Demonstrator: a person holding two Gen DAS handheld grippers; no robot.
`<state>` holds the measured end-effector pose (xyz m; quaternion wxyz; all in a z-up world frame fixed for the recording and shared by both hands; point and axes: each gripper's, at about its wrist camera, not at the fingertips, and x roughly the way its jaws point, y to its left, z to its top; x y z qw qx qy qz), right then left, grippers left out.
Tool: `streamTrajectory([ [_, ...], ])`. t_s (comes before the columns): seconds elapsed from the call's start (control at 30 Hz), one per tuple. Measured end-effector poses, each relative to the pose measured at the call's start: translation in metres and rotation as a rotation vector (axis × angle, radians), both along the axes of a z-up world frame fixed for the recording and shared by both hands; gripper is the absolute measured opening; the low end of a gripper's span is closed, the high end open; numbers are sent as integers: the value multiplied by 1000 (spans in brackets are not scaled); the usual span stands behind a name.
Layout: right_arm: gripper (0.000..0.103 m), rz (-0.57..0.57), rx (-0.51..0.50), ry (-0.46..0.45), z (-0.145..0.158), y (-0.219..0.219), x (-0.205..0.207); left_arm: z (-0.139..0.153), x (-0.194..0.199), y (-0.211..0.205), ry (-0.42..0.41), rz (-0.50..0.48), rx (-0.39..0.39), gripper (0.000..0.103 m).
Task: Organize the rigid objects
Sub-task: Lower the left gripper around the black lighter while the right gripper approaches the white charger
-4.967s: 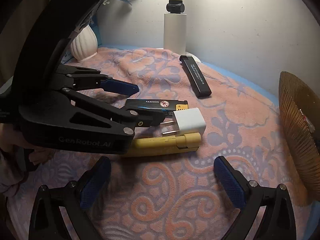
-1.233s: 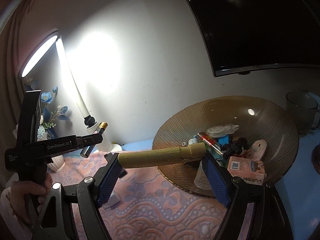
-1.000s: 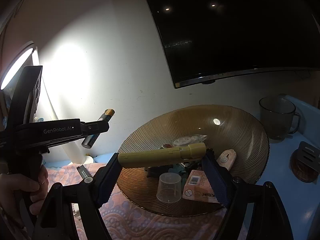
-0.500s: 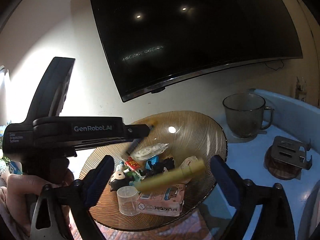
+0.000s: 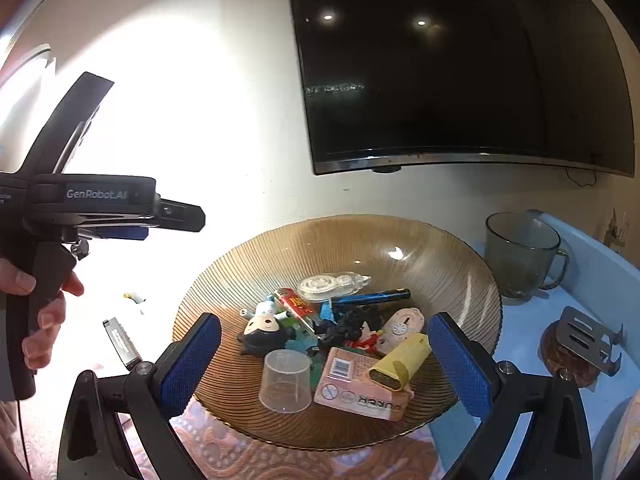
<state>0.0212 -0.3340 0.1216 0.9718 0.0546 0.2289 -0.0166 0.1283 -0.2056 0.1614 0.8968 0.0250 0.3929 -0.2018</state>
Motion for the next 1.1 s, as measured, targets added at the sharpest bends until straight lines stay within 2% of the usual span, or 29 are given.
streamTrajectory([
  [0.13, 103, 101, -42, 4, 3, 27, -4, 12, -9, 53, -46, 74, 55, 97],
  [0.23, 103, 254, 9, -6, 6, 54, -13, 8, -20, 87, -60, 116, 117, 97],
  [0.37, 103, 451, -14, 43, -3, 104, -13, -13, -33, 120, -50, 144, 182, 97],
  [0.53, 103, 594, -12, 161, -29, 140, -12, -50, -43, 131, -14, 135, 205, 97],
  [0.63, 103, 611, -35, 211, -36, 153, -9, -71, -46, 120, -11, 100, 241, 97],
  [0.77, 103, 630, 22, 331, -50, 162, 14, -90, -45, 114, -12, 75, 291, 97],
  [0.87, 95, 619, 37, 427, -65, 170, 31, -99, -45, 112, -19, 59, 294, 97],
  [1.0, 88, 606, 40, 423, -67, 171, 34, -111, -41, 118, 12, 76, 260, 100],
  [1.1, 84, 598, 39, 431, -68, 173, 38, -115, -39, 121, -11, 102, 259, 100],
])
